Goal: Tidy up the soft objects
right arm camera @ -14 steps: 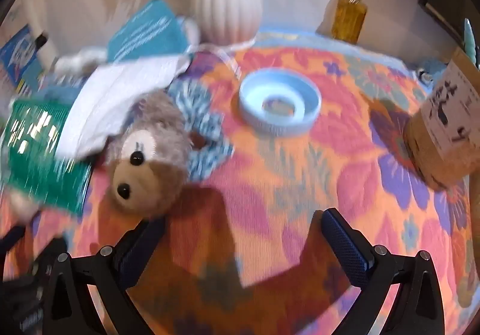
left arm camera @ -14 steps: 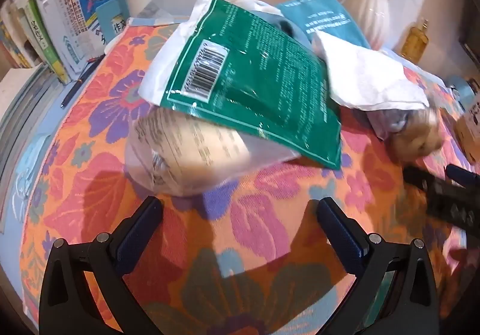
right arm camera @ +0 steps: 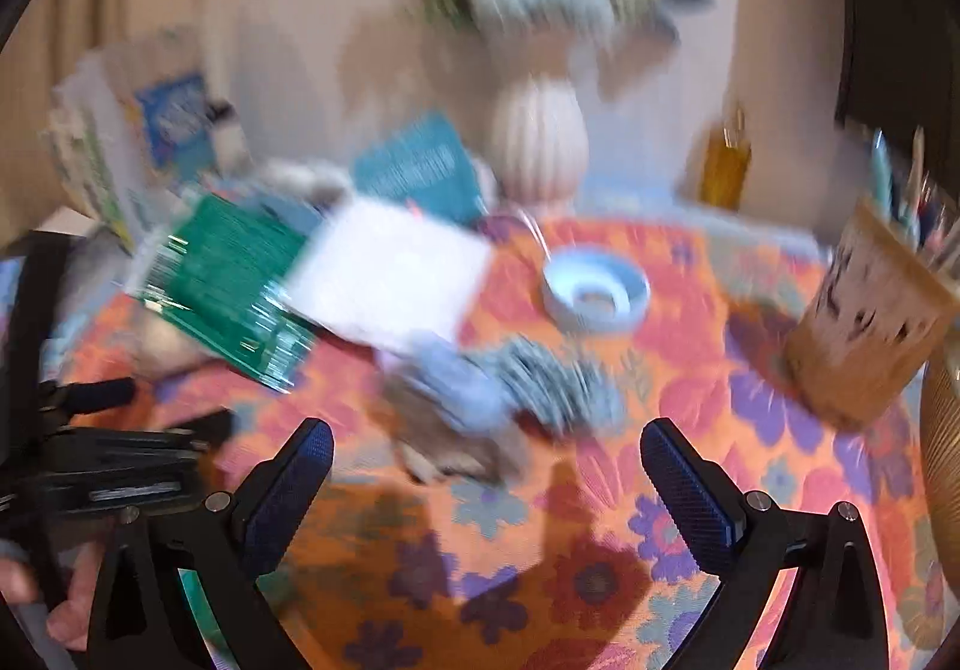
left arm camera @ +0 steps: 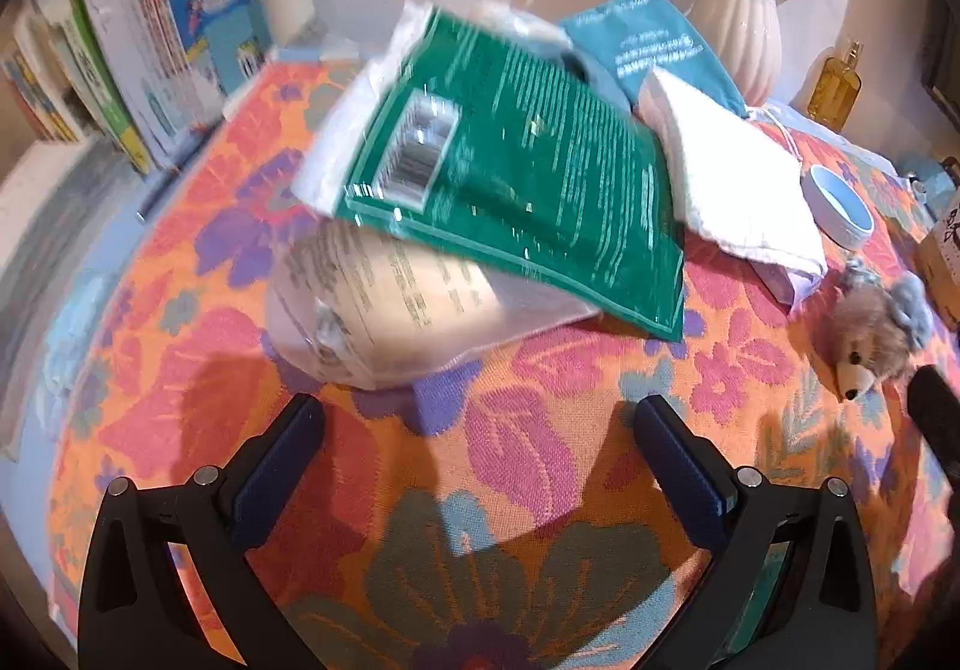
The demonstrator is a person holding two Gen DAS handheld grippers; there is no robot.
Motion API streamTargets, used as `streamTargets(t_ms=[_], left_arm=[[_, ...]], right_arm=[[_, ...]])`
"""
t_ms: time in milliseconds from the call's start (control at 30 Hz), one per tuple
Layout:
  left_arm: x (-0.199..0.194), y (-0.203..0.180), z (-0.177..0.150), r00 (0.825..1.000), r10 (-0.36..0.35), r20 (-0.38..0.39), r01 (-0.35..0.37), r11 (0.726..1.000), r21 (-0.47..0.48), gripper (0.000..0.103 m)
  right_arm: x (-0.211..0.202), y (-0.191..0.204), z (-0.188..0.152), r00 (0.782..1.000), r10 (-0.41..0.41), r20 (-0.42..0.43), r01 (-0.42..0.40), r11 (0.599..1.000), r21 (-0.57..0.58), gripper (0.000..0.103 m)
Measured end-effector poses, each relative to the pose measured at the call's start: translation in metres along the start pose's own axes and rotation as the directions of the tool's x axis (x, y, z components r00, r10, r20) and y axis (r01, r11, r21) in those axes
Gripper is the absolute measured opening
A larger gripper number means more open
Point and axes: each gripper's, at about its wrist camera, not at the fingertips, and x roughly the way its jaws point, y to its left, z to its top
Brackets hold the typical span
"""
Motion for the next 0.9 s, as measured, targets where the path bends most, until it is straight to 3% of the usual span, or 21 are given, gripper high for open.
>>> streamTargets(t_ms=[67,133,233,400,500,900], left_arm=[[-0.014,-0.002,-0.002,0.997,0.010,0.081,-0.010,1.000,0.007,0.102],[-0.025,-0.006,-0.006,0.990,0.013,0.138,-0.016,1.000,0.023,0.102],[-0.033,-0.013,-0.009,0.982,0.034,0.184,-0.043,0.998,0.042,0.102],[-0.037,-0.017,-0.009,0.979,0.030,0.202,-0.044,0.997,0.063,0.102],[-0.038,-0.016,-0.009,0.980,0.024,0.199,-0.039,0.997,0.070,0.102],[-0.037,-0.017,-0.010,0.979,0.024,0.200,-0.038,0.997,0.071,0.102]], right_arm=[[0.003,-0.006,0.002,0.999,0.003,0.036,-0.003,1.000,-0.005,0.103],[0.009,-0.009,0.012,0.999,0.029,-0.026,-0.029,1.000,0.012,0.103],[0.005,-0.013,0.012,0.998,0.051,-0.025,-0.049,0.997,0.067,0.103],[-0.005,-0.029,0.016,0.990,0.140,0.010,-0.139,0.966,0.218,0.103],[0.006,-0.021,0.012,0.999,0.043,0.001,-0.043,0.992,0.116,0.103],[0.012,-0.022,0.010,0.999,0.039,-0.001,-0.038,0.993,0.113,0.103]])
